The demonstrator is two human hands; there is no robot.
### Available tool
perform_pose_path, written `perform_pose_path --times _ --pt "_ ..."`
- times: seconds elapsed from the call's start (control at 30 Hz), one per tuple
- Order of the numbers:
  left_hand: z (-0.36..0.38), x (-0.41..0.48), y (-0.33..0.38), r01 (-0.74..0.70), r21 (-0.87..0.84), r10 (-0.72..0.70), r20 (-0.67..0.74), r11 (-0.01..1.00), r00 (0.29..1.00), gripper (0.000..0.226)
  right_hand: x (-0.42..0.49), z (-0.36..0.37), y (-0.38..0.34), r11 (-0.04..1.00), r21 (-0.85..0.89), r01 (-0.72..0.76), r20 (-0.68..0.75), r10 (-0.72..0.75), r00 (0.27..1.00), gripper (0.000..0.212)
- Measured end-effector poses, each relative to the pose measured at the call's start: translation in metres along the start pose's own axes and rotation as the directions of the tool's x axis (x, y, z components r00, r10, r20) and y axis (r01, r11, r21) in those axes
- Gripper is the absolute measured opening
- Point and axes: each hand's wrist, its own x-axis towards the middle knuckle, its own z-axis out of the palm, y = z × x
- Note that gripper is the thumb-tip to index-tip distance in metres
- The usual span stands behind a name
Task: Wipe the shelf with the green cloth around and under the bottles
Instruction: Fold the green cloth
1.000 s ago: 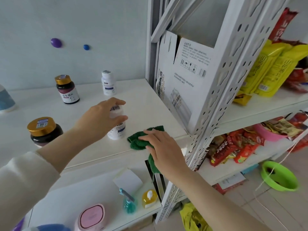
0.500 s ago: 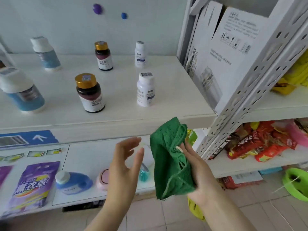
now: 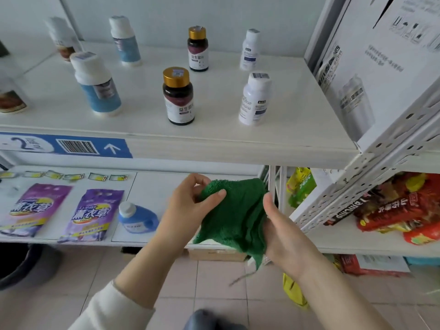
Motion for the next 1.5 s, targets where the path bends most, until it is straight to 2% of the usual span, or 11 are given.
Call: perform_pose_path --times 0.17,0.43,0.63,0.73,0.87,1.0,1.1,1.17,1.23,1.37,1.5 --pt "-0.016 -0.002 0.003 -0.072 -0.021 0.071 -0.062 0.997 0.996 0.017 0.01 0.0 0.003 0.911 -0.362 0.195 -0.134 -0.258 0.957 0.041" --pt "-0.048 -0.019 -0.009 0.052 0.028 -0.048 -0.123 0.998 0.991 0.019 0.027 0.014 0.008 0.833 -0.483 0.269 0.102 -0.252 0.962 0.013" --pt "-0.097 -0.049 -0.012 0.305 0.147 -0.317 0.064 0.941 0.946 0.024 0.046 0.053 0.011 0.663 -0.715 0.221 0.319 0.028 0.947 0.01" --pt "-0.125 -0.072 -0.01 0.258 0.127 -0.258 -0.017 0.958 0.966 0.016 0.06 0.079 0.021 0.643 -0.757 0.12 0.362 0.259 0.895 0.029" --pt "-0.166 -0.11 -0.014 0.206 -0.041 -0.21 -0.167 0.978 0.963 0.033 0.076 0.114 0.049 0.549 -0.833 0.071 0.41 0.526 0.745 0.065" --pt "-0.216 -0.151 -0.028 0.109 -0.283 -0.214 -0.374 0.953 0.902 0.026 0.098 0.158 0.099 0.67 -0.741 -0.05 0.496 0.596 0.631 0.095" --pt "-0.258 -0.178 -0.039 0.0 -0.438 -0.252 -0.516 0.899 0.819 0.019 0.107 0.202 0.152 0.838 -0.442 -0.32 0.584 0.54 0.606 0.092" --pt "-0.288 -0.194 -0.05 -0.036 -0.499 -0.299 -0.575 0.866 0.762 0.017 0.105 0.236 0.194 0.823 -0.322 -0.468 0.593 0.561 0.578 0.076" --pt "-0.318 -0.206 -0.065 -0.021 -0.517 -0.349 -0.606 0.856 0.714 0.016 0.103 0.273 0.235 0.793 -0.368 -0.485 0.523 0.608 0.597 0.053" --pt "-0.376 -0.228 -0.099 0.026 -0.52 -0.428 -0.672 0.854 0.604 0.019 0.116 0.331 0.285 0.767 -0.581 -0.274 0.32 0.524 0.789 0.012" --pt "-0.416 -0.237 -0.13 0.042 -0.492 -0.441 -0.738 0.87 0.511 0.012 0.135 0.366 0.315 0.703 -0.706 -0.086 0.257 0.366 0.894 0.037"
